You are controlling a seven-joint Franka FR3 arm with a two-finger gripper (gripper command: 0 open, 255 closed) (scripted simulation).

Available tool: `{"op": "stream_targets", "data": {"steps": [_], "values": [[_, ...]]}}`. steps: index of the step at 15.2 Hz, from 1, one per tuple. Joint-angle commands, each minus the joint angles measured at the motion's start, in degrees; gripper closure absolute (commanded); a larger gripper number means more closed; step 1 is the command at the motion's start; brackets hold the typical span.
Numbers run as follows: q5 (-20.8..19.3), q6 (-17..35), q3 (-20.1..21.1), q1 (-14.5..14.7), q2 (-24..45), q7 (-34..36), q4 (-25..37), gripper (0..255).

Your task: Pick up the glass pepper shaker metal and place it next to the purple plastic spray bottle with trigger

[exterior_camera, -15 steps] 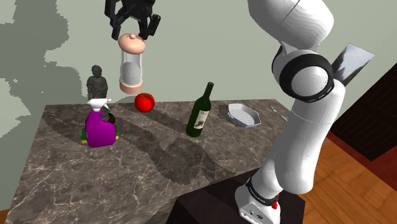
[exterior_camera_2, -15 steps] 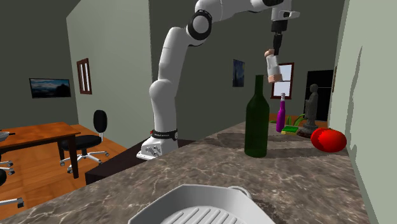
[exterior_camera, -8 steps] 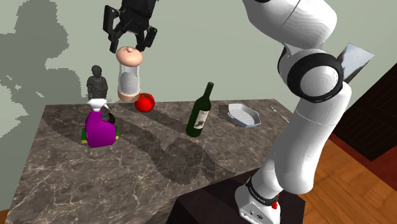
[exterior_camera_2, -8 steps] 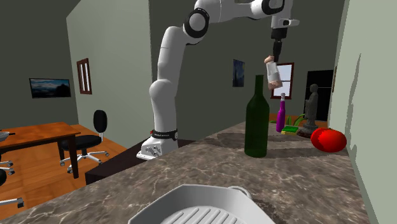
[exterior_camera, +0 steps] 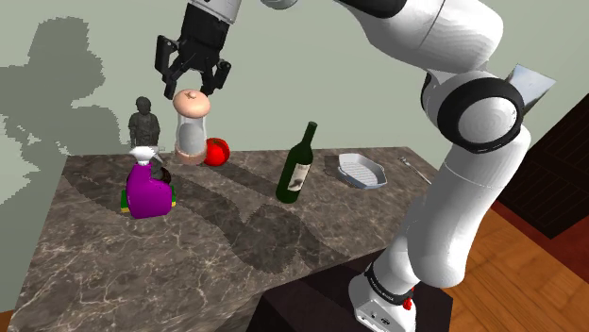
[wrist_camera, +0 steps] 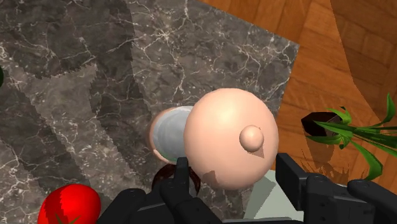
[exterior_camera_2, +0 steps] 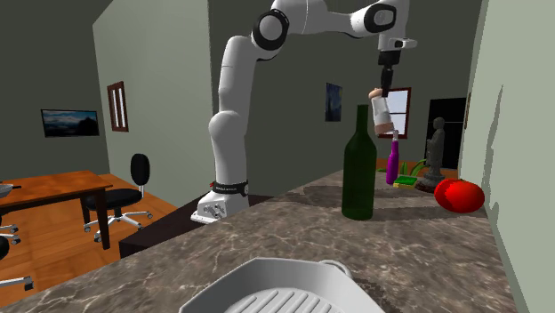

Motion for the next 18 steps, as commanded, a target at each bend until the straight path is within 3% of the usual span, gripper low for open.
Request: {"op": "stream_targets", "data": {"steps": [1,18], "values": [[0.1,1.9,0.0,0.0,-0.5,-0.4,-2.5,255],[1.0,15.0,0.1,0.1,-1.8,-3.5,-17.1,255]]}}
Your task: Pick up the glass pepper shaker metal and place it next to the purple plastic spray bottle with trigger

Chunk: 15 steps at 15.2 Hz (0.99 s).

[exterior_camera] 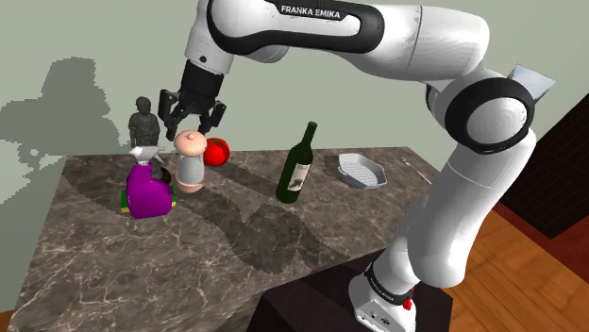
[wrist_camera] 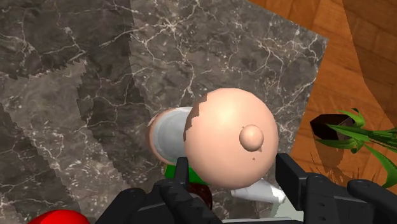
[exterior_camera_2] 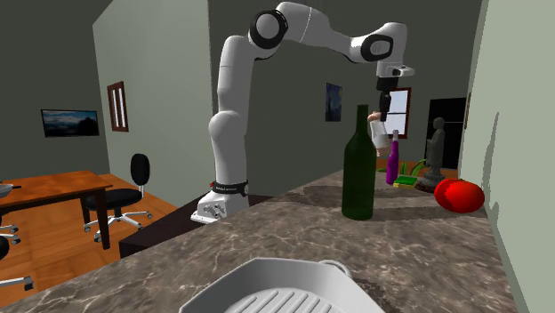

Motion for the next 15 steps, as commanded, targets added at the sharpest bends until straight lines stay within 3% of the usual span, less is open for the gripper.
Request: {"op": "stream_targets", "data": {"steps": [1,15], "values": [[0.1,1.5,0.0,0.1,0.1,-0.3,-1.3,255],[1.0,11.3,0.2,0.3,2.1,-2.7,-9.5,255]]}}
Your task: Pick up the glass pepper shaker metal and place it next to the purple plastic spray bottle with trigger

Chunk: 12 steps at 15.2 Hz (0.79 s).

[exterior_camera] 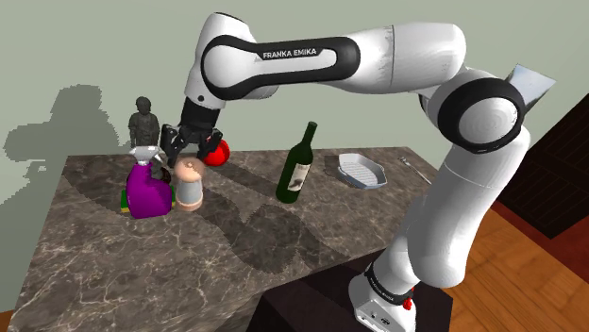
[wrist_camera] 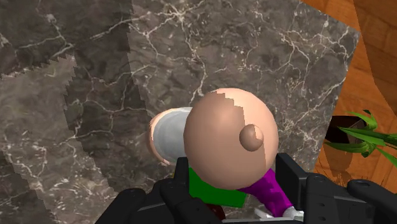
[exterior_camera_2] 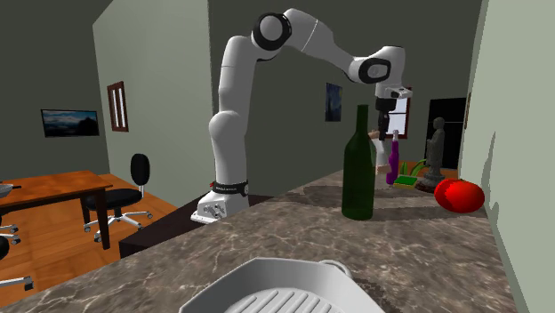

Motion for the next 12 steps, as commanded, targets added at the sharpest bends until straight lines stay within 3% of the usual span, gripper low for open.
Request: {"op": "stream_targets", "data": {"steps": [1,8,12], "values": [[0.1,1.6,0.1,0.1,0.4,-0.3,-1.1,255],[0.7,6.1,0.2,0.2,2.2,-1.4,-3.9,255],[0.7,6.1,0.2,0.2,2.2,-1.4,-3.9,255]]}}
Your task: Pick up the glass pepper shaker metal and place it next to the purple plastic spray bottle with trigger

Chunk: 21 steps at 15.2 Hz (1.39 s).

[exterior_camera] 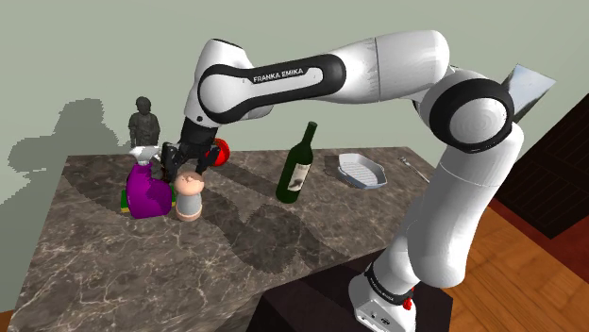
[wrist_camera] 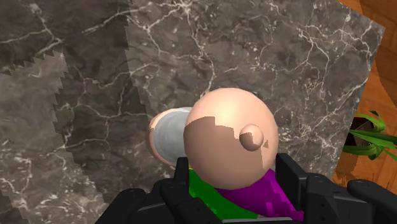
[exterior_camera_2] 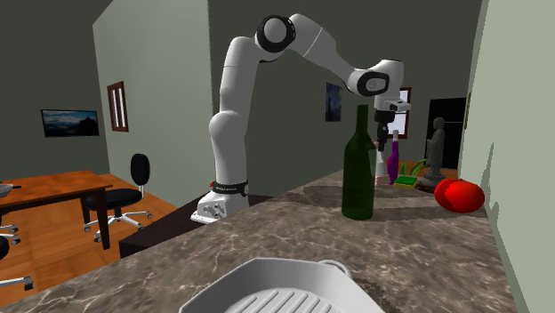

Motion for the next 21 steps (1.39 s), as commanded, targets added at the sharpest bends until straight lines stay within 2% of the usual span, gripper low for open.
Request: {"op": "stream_targets", "data": {"steps": [1,3,4,9,13,21], "values": [[0.0,0.0,0.0,0.0,0.0,0.0,0.0,255],[0.0,0.0,0.0,0.0,0.0,0.0,0.0,255],[0.0,0.0,0.0,0.0,0.0,0.0,0.0,0],[0.0,0.0,0.0,0.0,0.0,0.0,0.0,0],[-0.4,-6.3,-0.6,-0.9,-3.2,0.2,3.0,0],[-0.4,-6.3,-0.6,-0.9,-3.2,0.2,3.0,0]]}}
